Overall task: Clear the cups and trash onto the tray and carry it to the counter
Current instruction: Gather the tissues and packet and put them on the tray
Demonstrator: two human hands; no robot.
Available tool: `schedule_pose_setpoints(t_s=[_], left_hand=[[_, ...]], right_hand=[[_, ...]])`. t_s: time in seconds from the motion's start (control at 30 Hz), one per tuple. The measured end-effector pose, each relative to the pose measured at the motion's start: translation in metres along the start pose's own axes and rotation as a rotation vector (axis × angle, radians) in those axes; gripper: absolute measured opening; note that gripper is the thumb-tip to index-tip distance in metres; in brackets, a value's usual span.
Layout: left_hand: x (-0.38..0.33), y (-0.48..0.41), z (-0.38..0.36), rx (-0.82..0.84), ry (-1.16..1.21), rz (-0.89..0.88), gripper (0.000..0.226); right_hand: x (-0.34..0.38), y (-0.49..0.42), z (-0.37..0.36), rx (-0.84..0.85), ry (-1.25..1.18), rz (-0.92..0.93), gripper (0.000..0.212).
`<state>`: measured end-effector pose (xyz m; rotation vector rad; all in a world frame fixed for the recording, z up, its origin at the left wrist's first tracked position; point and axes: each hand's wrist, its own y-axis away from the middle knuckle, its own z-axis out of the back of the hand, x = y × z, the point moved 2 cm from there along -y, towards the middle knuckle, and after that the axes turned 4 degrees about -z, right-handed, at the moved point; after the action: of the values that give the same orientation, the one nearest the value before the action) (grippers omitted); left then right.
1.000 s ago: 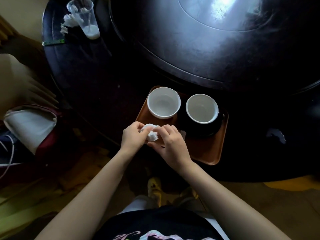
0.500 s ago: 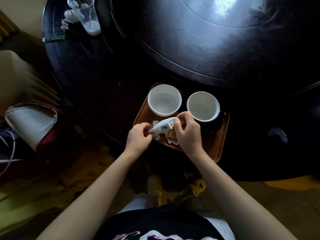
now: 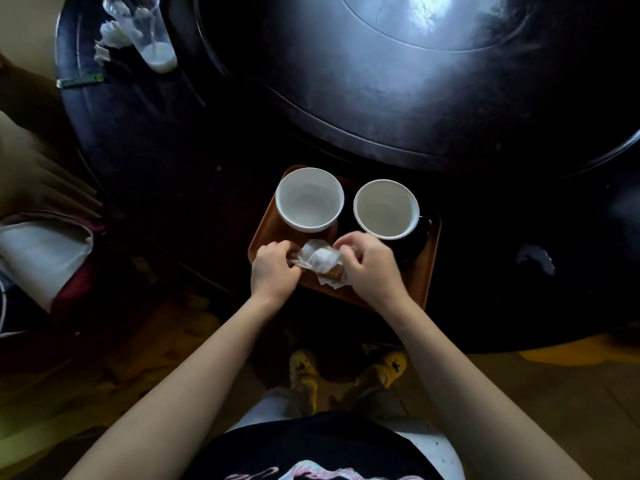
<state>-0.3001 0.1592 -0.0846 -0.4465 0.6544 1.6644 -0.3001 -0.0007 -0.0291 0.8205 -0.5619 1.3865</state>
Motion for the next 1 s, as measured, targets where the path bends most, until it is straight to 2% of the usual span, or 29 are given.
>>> schedule_pose_setpoints(t_s=[0.07, 0.17, 0.33, 0.53, 0.63, 0.7, 0.77, 0.87, 1.0], left_hand=[[0.000, 0.001, 0.001, -0.034, 0.005, -0.029, 0.031], [-0.003, 0.004, 0.003, -0.024, 0.013, -0.155, 0.042], [-0.002, 0.002, 0.001, 0.040, -0.014, -0.180, 0.036], [0.002, -0.001, 0.003, 0.055, 0.003, -0.116, 0.044], [-0.004, -0.003, 0.013, 0.149, 0.024, -0.093, 0.065], [-0.013, -0.002, 0.026, 0.219, 0.001, -0.138, 0.075], [-0.026, 0.002, 0.041, 0.214, 0.011, -0.230, 0.069], [-0.056, 0.005, 0.059, 0.148, 0.152, -0.365, 0.050], [-0.091, 0.000, 0.058, 0.347, 0.431, -0.336, 0.039]], right_hand=[[-0.009, 0.007, -0.011, 0.076, 0.153, -0.021, 0.021], [-0.016, 0.010, -0.027, 0.090, 0.324, -0.016, 0.029], [-0.020, 0.006, -0.041, 0.072, 0.505, 0.003, 0.030], [-0.015, 0.008, -0.020, -0.091, 0.360, 0.089, 0.016], [-0.005, 0.012, -0.002, -0.188, 0.328, 0.168, 0.011], [0.002, 0.012, 0.012, -0.249, 0.321, 0.216, 0.008], [0.008, 0.010, 0.025, -0.261, 0.281, 0.247, 0.009], [0.015, 0.005, 0.044, -0.217, 0.172, 0.253, 0.010], [0.021, 0.000, 0.069, -0.096, -0.064, 0.205, 0.013]])
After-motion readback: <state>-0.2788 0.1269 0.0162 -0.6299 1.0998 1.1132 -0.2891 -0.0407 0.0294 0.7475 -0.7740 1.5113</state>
